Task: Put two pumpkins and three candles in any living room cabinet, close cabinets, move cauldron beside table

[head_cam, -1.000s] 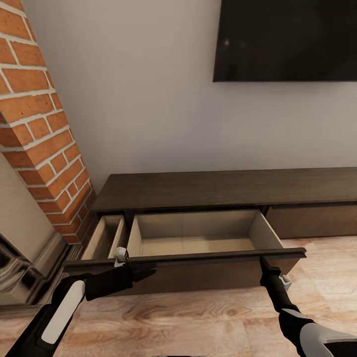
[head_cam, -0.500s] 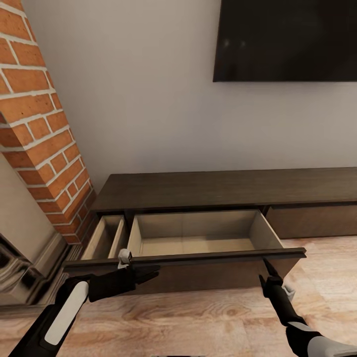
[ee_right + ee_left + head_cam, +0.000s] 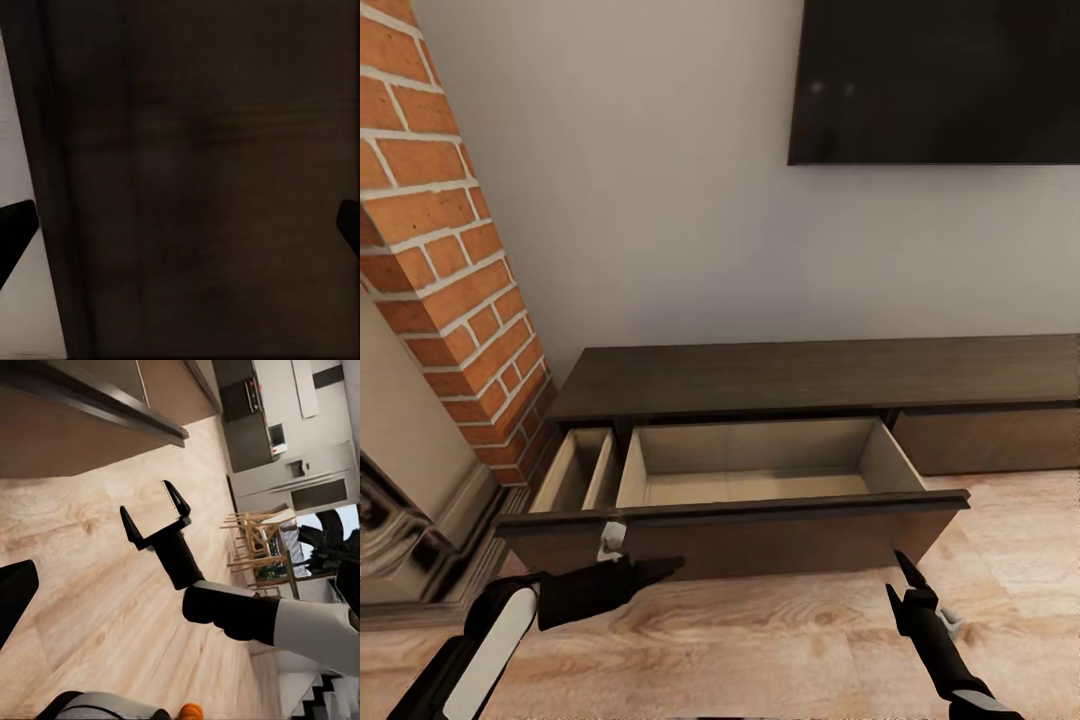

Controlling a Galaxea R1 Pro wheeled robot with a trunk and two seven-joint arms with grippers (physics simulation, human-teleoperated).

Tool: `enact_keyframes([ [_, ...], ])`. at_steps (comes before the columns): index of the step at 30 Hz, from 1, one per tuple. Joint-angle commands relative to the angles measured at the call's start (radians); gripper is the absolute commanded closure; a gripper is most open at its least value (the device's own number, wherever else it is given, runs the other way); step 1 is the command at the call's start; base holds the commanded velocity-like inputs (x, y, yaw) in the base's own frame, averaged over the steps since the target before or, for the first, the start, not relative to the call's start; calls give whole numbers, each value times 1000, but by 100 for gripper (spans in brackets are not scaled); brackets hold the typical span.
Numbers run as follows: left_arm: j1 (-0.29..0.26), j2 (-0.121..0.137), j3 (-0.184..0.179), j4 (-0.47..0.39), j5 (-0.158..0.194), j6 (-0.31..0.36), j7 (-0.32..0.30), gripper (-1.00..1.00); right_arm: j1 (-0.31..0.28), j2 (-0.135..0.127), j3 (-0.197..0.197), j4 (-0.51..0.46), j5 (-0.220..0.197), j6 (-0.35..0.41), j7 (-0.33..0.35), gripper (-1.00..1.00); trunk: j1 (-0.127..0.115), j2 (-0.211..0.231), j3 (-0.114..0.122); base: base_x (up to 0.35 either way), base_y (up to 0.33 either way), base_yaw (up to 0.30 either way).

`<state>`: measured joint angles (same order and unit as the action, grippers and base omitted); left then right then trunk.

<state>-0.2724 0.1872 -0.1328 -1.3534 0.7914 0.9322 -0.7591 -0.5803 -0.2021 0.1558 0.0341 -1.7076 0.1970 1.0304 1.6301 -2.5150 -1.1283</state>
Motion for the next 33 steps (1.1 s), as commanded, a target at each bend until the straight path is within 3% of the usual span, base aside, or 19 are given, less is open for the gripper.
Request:
enact_keyframes([
  [1,5,0,-1,6,-3,-1,5,-100,-1,0,8,3,-11,10,7,-100,0,0,-1,-42,0,0],
  [11,61,-2,-2,16,-65,-60,61,-100,0,1,9,1,-10,10,6,-100,0,0,-1,-75,0,0],
  [20,62,-2,-4,14,-117,-110,112,-100,0,1,10,1,-10,12,5,-100,-1,0,7,-2,0,0],
  [21,62,-2,-4,14,-440,-399,398,-100,0,1,10,1,-10,12,5,-100,-2,0,11,0,0,0],
  [29,62,-2,-4,2,-436,-369,399,-100,0,0,9,3,-10,10,3,-100,-5,2,42,0,0,0],
  [33,62,-3,-4,8,-437,-302,400,-100,1,0,8,10,-10,10,0,-100,-7,3,57,0,0,0],
])
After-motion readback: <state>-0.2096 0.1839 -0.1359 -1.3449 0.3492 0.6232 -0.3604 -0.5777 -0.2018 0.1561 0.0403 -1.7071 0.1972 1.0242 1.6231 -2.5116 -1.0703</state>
